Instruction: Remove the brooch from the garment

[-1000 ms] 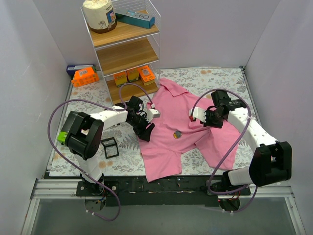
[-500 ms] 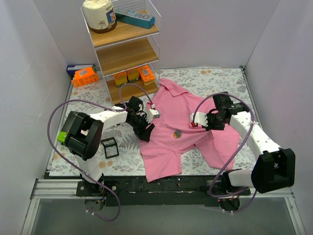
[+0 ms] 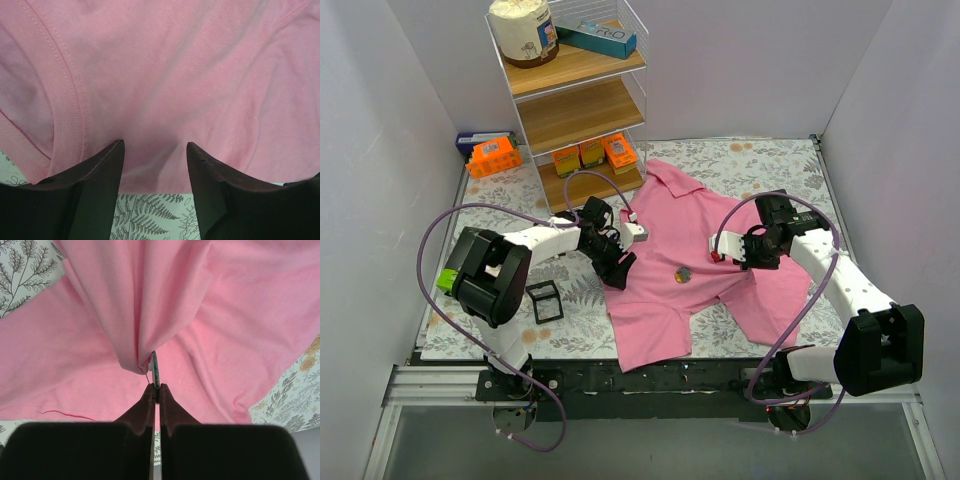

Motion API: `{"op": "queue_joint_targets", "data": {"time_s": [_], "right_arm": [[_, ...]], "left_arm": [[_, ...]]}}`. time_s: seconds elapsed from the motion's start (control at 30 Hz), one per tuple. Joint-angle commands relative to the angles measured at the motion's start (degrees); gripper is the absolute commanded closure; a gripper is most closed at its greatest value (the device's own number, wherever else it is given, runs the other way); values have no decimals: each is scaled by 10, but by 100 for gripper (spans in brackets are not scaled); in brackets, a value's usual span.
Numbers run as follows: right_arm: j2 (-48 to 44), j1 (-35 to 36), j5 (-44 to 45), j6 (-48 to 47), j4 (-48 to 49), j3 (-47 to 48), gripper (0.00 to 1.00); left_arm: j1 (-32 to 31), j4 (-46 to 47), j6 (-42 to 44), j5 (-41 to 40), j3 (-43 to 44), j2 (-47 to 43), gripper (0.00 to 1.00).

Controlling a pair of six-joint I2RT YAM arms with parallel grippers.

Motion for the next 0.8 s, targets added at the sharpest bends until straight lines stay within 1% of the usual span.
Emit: {"op": "queue_joint_targets", "data": {"time_s": [0.0, 0.07, 0.13, 0.2, 0.27, 0.5, 0.63, 0.7, 0.77], "right_arm": [[-11, -4, 3, 24, -13, 20, 99], [-1, -5, 13, 49, -10, 32, 99], [16, -8, 3, 62, -66, 57, 99], [36, -21, -32, 56, -102, 83, 99], [37, -24, -45, 54, -124, 87, 99], [66, -25, -34, 78, -170, 85, 99], [66, -26, -40, 86, -164, 86, 99], [56, -26, -41, 90, -139, 87, 99], [49, -26, -34, 99, -114, 93, 99]], "left_arm": [[5, -35, 9, -67, -12, 7, 47], [5, -36, 9, -68, -10, 8, 48], [5, -35, 8, -69, -10, 8, 47], [5, -34, 4, -68, -9, 10, 47], [5, -33, 2, -68, -7, 11, 47], [5, -28, -6, -71, -8, 11, 47], [5, -30, -10, -67, -8, 9, 47], [5, -30, -11, -62, -1, 6, 47], [5, -35, -3, -32, 5, -9, 47]]}}
